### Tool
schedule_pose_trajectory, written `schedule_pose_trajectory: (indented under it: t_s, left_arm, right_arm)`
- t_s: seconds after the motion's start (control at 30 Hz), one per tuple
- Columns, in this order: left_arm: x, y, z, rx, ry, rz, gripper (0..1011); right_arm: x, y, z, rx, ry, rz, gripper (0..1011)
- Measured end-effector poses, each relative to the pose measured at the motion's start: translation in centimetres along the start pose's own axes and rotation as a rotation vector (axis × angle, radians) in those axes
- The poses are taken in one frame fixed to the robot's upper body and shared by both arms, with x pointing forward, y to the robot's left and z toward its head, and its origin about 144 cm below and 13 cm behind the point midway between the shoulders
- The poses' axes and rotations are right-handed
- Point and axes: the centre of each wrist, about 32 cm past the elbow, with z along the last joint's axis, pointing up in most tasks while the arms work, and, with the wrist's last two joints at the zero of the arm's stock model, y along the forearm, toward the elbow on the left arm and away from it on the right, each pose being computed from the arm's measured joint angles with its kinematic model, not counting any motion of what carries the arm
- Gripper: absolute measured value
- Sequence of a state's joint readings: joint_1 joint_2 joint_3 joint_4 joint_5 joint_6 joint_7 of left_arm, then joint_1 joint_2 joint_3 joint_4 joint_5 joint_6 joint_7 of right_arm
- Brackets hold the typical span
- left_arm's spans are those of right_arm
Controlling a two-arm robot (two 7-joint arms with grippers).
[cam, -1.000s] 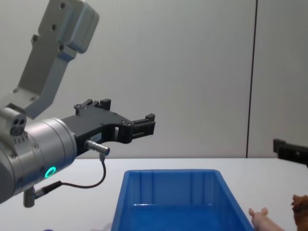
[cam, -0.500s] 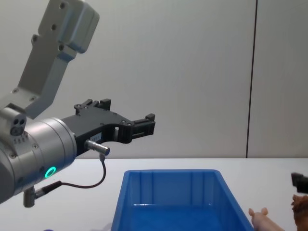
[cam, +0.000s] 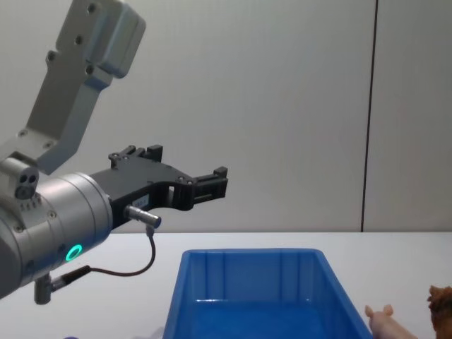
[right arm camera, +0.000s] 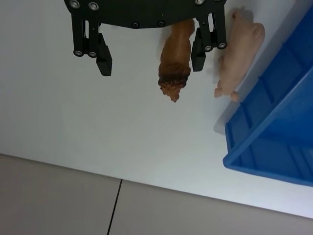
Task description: Pick up the two dolls from the table and place them into the box.
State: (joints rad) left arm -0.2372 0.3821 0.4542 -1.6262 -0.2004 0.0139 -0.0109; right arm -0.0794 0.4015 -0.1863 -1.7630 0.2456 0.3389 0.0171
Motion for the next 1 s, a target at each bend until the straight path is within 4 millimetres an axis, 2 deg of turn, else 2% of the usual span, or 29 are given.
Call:
schedule_pose_trajectory:
  t_s: [0.5, 0.7, 0.93, 0.97, 1.0]
  left_arm:
    - [0.0, 0.0, 0.0, 0.000, 0.000, 0.000, 1001]
    - [0.0, 0.0, 0.0, 0.000, 0.000, 0.000, 1001]
    - [0.0, 0.0, 0.0, 0.000, 0.000, 0.000, 1001]
    - [0.0, 0.0, 0.0, 0.000, 0.000, 0.000, 1001]
    - [0.0, 0.0, 0.0, 0.000, 0.000, 0.000, 1001]
  right_arm:
    - [0.3, 0.2, -1.8, -0.036, 0.007, 0.030, 987]
    - [0.4, 0.4, -2.4, -0.049, 0.012, 0.037, 864]
    - [0.4, 0.7, -2.9, -0.058, 0.020, 0.043, 645]
    - [0.4, 0.7, -3.0, -0.059, 0.021, 0.045, 645]
    - [0.4, 0.7, -3.0, -0.059, 0.021, 0.045, 589]
